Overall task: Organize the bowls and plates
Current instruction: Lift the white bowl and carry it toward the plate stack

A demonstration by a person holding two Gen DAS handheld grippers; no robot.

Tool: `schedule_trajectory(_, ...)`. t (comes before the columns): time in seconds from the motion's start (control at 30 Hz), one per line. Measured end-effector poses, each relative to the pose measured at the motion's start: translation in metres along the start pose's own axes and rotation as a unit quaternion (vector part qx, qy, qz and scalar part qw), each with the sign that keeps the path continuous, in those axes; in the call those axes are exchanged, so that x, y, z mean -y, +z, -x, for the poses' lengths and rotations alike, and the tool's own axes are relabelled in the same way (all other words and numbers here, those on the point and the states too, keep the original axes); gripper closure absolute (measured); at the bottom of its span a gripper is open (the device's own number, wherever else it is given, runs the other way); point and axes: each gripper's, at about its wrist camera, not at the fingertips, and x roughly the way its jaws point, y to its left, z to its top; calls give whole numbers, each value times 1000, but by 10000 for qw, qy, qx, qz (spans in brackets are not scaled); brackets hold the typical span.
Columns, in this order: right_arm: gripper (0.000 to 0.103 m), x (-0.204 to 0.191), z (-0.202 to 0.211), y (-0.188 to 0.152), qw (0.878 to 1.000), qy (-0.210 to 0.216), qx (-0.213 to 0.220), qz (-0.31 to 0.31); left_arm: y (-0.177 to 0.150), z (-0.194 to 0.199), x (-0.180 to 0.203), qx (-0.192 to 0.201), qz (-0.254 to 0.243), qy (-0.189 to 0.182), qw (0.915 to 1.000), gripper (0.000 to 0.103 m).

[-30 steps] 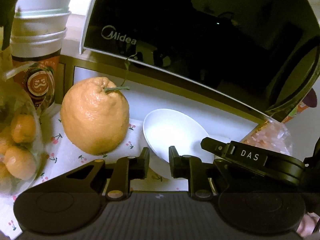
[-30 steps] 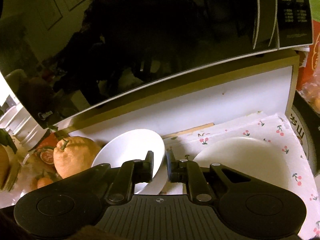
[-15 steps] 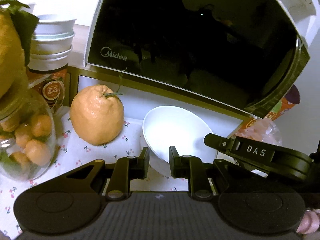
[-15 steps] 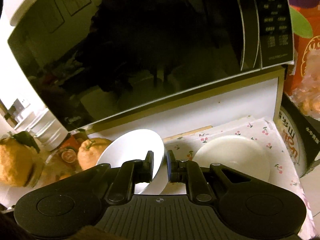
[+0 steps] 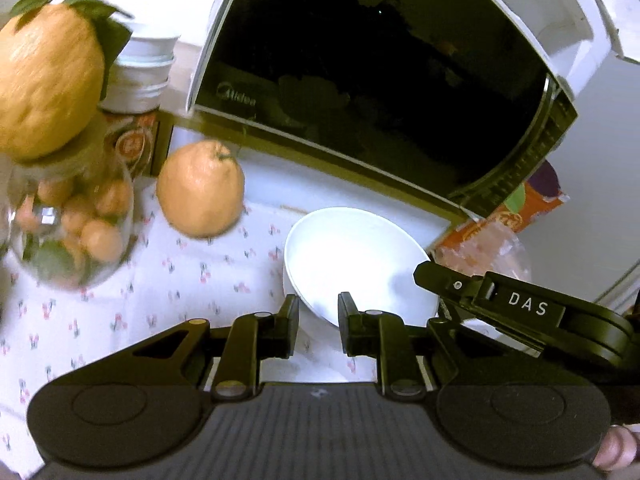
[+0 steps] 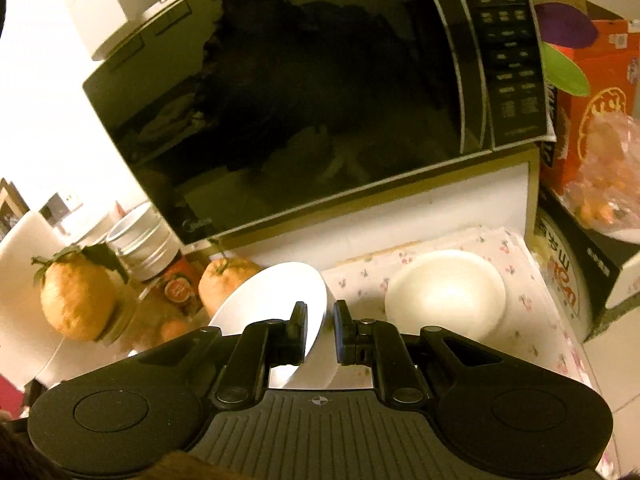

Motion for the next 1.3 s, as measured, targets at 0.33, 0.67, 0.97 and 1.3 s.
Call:
schedule_trajectory(0.33,88,8,48,-38,10000,-28,54,-64,-42,34,12,34,-111,-183,9998,84)
schedule_trajectory(0.67,88,26,92,-68,9995,-13,112,-296,-76,56,25,-40,-486,-423,9979,84)
schedule_trajectory(0.97,88,48,125,-94,9987,-62,97,-487,-103,57,32,-490,-610,-666,9947,84)
schedule_trajectory(1.3,88,74,133,-111,9956,-510,-558,-549,-128,44,43,-983,-826,-925,9874,84)
